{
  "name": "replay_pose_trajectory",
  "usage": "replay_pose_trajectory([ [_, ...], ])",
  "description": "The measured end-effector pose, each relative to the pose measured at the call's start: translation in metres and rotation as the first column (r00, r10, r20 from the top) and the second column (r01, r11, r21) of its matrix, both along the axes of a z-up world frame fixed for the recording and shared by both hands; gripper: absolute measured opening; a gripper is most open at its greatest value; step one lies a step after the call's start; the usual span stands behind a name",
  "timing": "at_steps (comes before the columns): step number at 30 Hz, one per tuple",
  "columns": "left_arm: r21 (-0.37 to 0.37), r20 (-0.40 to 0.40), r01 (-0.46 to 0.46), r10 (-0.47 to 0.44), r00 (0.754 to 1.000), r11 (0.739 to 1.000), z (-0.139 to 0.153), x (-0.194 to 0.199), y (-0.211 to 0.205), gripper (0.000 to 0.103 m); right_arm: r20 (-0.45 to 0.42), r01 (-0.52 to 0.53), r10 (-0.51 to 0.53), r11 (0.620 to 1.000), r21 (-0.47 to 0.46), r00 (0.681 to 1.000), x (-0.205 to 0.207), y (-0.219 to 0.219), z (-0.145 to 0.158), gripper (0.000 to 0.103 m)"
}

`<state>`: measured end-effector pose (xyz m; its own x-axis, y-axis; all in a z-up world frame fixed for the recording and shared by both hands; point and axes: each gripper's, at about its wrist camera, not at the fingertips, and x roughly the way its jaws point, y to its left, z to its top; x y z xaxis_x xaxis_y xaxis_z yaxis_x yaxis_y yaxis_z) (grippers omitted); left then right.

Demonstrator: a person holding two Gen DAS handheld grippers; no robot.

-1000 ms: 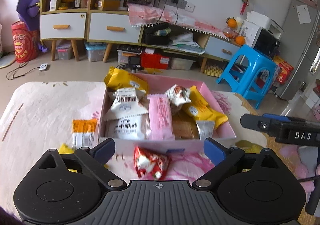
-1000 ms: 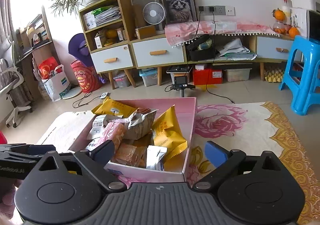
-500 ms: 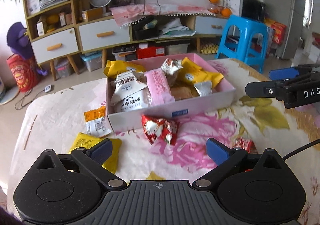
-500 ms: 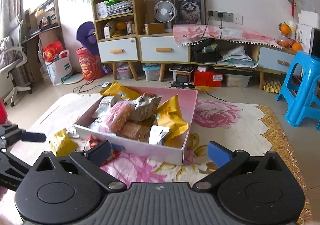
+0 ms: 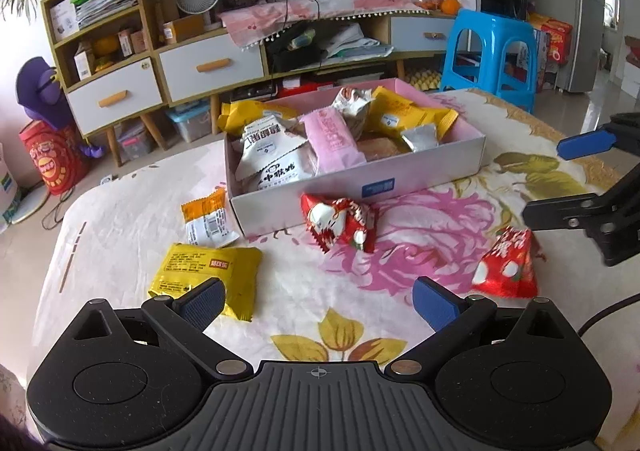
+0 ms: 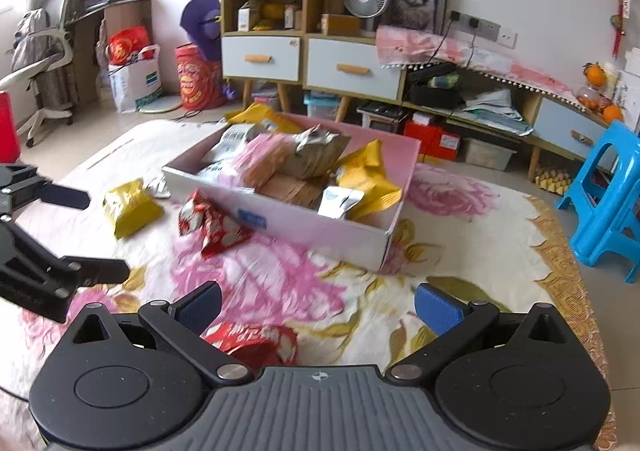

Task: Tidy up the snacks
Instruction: 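Move both open tools back over the red wrapped candies on the bed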

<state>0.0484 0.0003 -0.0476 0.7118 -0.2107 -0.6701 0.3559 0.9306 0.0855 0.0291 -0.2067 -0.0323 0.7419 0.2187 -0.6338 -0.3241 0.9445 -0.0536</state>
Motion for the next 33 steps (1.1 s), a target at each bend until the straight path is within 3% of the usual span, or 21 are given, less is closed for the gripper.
replay_pose_trajectory([
  [17, -0.053, -0.013, -0.023, 0.022, 1.0, 0.998, -0.026, 0.016, -0.007, 0.101, -0.069, -0.084, 0.085, 0.996, 0.013, 0.994, -0.011, 0.014, -0.02, 0.095],
  [28, -0.094, -0.009, -0.009, 0.008, 1.0, 0.996, -0.048, 0.026, -0.013, 0.101, -0.094, -0.168, 0.164, 0.985, -0.041, 0.982, -0.016, 0.029, -0.046, 0.095],
  [33, -0.108, 0.012, 0.003, -0.001, 1.0, 0.994, -0.051, 0.03, -0.012, 0.103, -0.079, -0.171, 0.174, 0.984, 0.051, 0.982, -0.007, 0.019, -0.054, 0.096],
])
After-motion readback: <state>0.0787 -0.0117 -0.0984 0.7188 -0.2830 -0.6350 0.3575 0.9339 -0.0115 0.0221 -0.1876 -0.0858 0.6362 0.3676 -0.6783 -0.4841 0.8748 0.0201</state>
